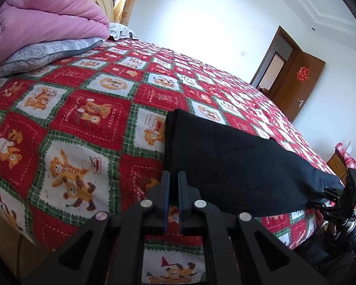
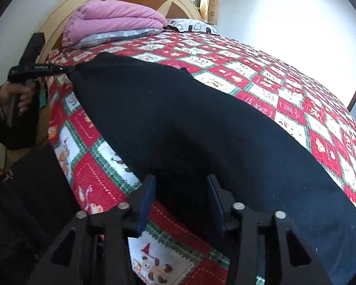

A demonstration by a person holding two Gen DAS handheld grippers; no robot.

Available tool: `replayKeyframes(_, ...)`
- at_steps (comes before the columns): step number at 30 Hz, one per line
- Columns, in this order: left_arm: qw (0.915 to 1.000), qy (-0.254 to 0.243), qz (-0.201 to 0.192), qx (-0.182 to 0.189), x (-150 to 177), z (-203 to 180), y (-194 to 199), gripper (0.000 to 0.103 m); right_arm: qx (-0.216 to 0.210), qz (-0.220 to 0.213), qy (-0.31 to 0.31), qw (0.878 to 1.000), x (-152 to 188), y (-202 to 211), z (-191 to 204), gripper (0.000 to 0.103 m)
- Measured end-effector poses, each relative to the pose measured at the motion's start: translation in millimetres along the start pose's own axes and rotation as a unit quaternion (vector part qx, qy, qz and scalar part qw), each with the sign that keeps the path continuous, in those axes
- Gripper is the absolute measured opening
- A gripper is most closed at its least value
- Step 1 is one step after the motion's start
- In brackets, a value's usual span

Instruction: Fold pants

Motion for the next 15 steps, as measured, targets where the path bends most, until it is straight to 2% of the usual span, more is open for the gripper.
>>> replayKeyframes(3, 1.0, 0.0, -0.001, 0.001, -0.1, -0.1, 0.5, 0.006, -0.006, 0.004, -0.003, 1.0, 1.2, -4.2, -1.7, 0.006)
replayKeyframes(4, 1.0, 0.0, -0.002, 0.003, -0.4, -0.3, 1.2, 0.006, -0.013, 0.003, -0.003, 1.0, 0.9, -2.8, -0.7, 0.003)
replayKeyframes(11, 0.9999, 0.006, -0.006, 0.008, -5.5, 1.4, 7.7, 0.006, -0.025, -0.022, -0.01, 0.999, -5.5, 26.8, 2.1, 0.002)
replayKeyframes(15, 0.9999, 0.007, 0.013, -0.003, 4.3, 6.2, -1.3, 0.008, -0.005, 0.006, 0.007, 1.0, 4.2, 5.2, 9.5, 0.003)
Point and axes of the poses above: each gripper's, at about its wrist camera, not at the fingertips, and y roughly against the way its jaws point, z to its left, x to its underside, the point moved 4 cm from there along -y, roughly the way its jaws point, and after that the axes turned 7 degrees about y, right-handed, at the moved point
